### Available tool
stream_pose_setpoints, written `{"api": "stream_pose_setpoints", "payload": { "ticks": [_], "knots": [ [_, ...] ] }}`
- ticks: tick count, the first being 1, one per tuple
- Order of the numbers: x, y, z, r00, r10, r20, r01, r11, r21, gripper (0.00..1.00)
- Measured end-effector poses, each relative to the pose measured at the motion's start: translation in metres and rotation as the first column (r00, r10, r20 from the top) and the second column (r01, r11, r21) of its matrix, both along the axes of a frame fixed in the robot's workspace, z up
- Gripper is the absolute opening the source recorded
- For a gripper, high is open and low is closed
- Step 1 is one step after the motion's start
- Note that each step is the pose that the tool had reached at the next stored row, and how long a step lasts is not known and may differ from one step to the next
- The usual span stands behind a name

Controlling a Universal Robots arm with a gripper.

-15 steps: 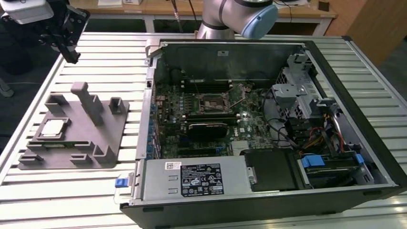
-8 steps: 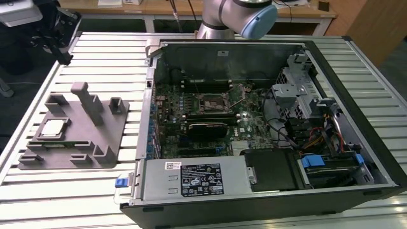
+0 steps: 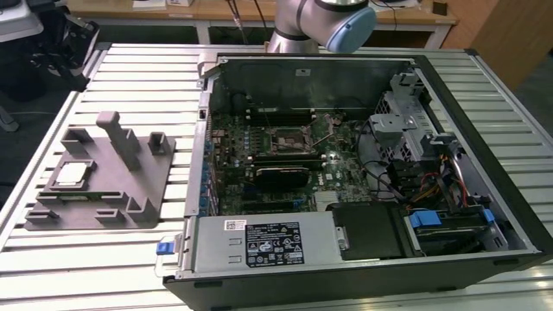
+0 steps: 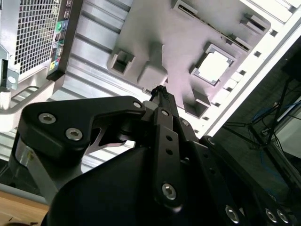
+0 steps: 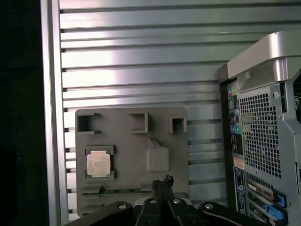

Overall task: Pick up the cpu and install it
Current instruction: 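Reach for the cpu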

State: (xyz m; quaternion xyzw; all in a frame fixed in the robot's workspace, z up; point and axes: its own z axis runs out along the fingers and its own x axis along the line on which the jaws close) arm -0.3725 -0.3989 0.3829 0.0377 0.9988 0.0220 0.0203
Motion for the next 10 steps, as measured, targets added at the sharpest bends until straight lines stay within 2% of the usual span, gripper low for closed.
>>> {"api": "stream_pose_setpoints", "payload": {
  "ticks": [10],
  "knots": [
    [-0.017, 0.0, -0.0068, 1.0, 0.0, 0.0001, 0.0, 1.0, 0.0, 0.11]
  ]
}}
